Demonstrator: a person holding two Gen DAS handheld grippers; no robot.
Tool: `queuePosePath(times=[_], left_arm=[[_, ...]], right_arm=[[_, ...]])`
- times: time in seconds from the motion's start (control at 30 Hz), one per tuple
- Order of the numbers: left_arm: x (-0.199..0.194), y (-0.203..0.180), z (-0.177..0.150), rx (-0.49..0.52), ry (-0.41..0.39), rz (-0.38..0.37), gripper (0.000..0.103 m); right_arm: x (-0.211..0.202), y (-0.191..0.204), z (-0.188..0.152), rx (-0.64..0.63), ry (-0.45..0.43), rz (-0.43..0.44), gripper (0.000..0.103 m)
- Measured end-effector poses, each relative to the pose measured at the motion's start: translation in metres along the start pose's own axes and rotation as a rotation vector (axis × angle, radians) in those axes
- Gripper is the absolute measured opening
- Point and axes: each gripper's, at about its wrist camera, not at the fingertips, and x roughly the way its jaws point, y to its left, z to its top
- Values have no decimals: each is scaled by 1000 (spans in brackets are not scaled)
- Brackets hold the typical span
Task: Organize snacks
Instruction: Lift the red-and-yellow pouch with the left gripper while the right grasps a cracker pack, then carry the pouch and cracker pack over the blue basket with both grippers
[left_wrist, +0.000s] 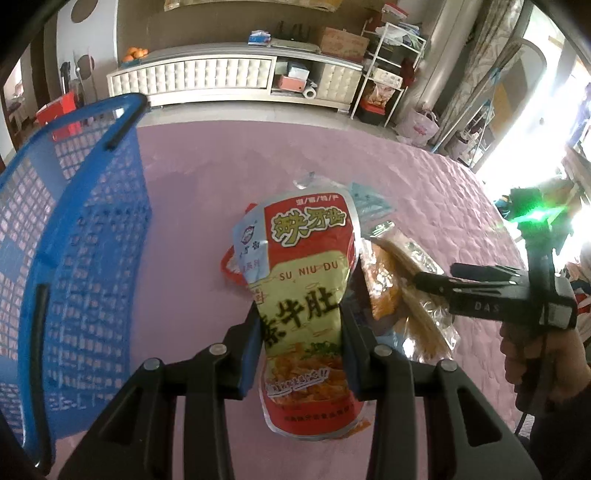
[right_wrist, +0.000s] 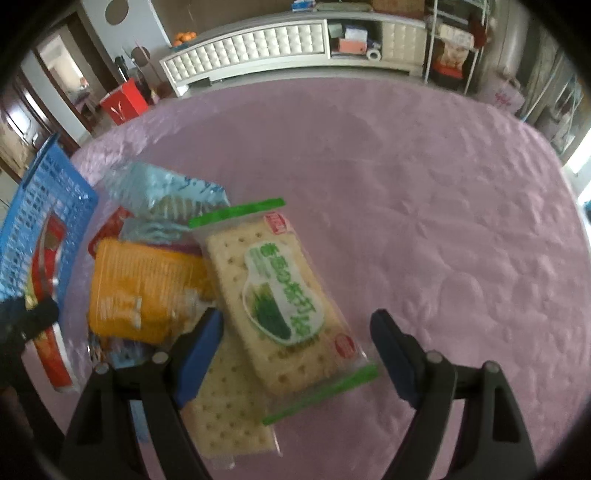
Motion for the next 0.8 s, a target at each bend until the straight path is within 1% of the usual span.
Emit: queuePosePath(times=[0.03,0.1,0.13,0.17,0.2,0.27,0.33,0.4,0.47,0.5,0.6,0.8], left_arm=[[2,-3,1,4,1,0,35],[6,-7,3,15,-1,2,35],[7,-10,3,21,-2,2,35],[8,-11,3,23,-1,0,35],[8,-11,3,25,1,-2,35],[8,-13,0,32,5,-7,35],[9,-15,-1,43,9,-6,35],[9,-17,-1,50,12,-2,35],[5,-18,-2,54,10,-8,35],[1,-19,-3,58,5,-10,35],[-10,-21,-2,70,-14,-20,35],[-51,-19,-5,83,-74,-49,35]], right_arm=[[4,-3,1,9,14,26,85],[7,-4,4,-3,20,47,84],[5,-1,3,-15,28,47,82],[5,1,4,-27,34,35,74],[4,4,4,-41,35,22,70],[3,9,2,-80,39,20,68],[0,10,-1,-92,41,40,65],[-4,12,-7,-104,25,22,64],[-13,20,-14,-140,-11,-34,64],[-15,25,-14,-150,-24,-46,64],[-36,36,-21,-161,-72,-25,64],[-100,64,-33,-201,-174,-49,64]])
